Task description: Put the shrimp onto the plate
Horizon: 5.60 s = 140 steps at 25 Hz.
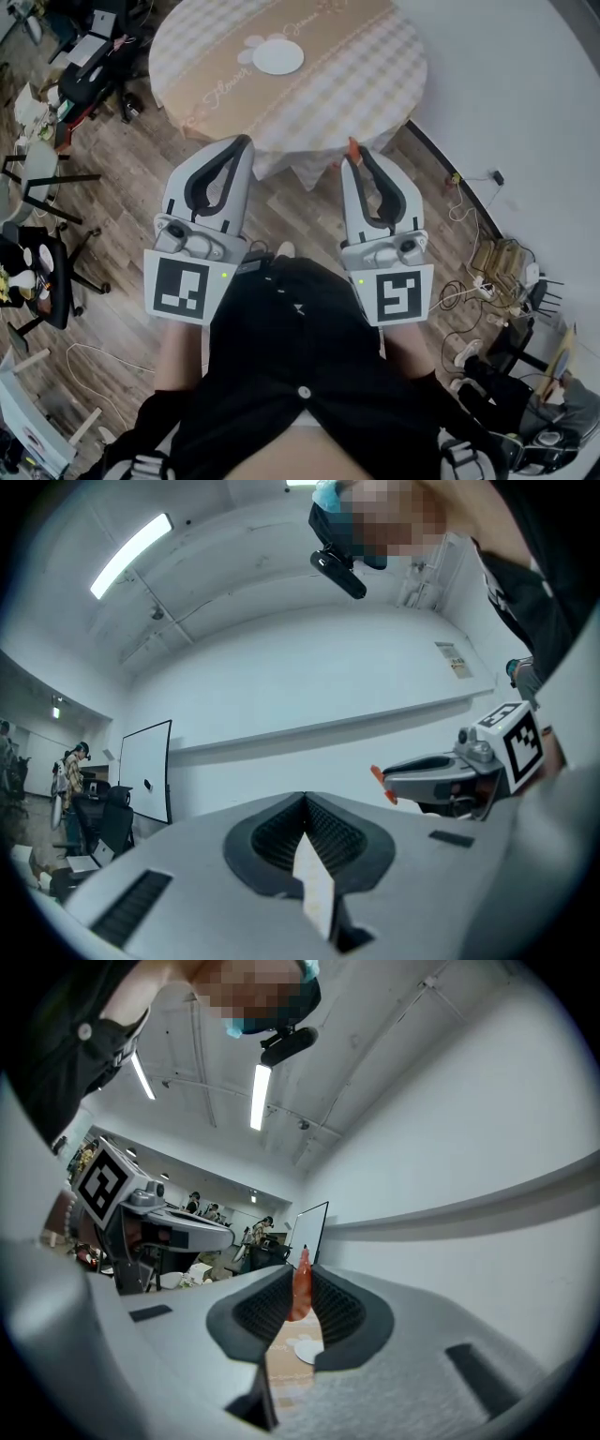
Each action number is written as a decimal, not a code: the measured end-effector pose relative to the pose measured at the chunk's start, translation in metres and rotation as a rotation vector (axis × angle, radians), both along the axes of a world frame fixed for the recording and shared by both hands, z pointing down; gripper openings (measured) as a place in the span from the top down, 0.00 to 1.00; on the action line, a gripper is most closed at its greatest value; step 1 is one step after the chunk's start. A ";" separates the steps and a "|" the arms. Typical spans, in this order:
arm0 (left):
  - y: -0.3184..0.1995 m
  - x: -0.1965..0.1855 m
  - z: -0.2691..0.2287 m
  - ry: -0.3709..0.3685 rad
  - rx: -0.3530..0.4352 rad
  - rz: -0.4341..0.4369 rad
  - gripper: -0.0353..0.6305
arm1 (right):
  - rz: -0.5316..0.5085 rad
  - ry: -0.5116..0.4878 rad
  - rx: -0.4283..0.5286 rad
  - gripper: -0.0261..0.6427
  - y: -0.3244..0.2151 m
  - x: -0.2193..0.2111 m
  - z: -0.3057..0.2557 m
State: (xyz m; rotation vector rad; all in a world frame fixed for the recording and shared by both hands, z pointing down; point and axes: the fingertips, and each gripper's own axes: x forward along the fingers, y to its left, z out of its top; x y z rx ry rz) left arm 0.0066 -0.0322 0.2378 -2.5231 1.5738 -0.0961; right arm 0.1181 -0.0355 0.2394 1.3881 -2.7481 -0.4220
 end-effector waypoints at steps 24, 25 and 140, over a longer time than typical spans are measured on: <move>-0.033 0.015 0.005 -0.049 -0.012 -0.023 0.94 | -0.010 -0.043 0.009 0.89 -0.046 0.017 0.000; -0.035 0.014 0.006 -0.046 -0.013 -0.021 0.94 | -0.009 -0.040 0.015 0.89 -0.048 0.014 0.000; -0.280 -0.103 0.029 -0.014 -0.071 -0.068 0.94 | -0.071 0.155 -0.230 0.89 -0.344 -0.119 0.105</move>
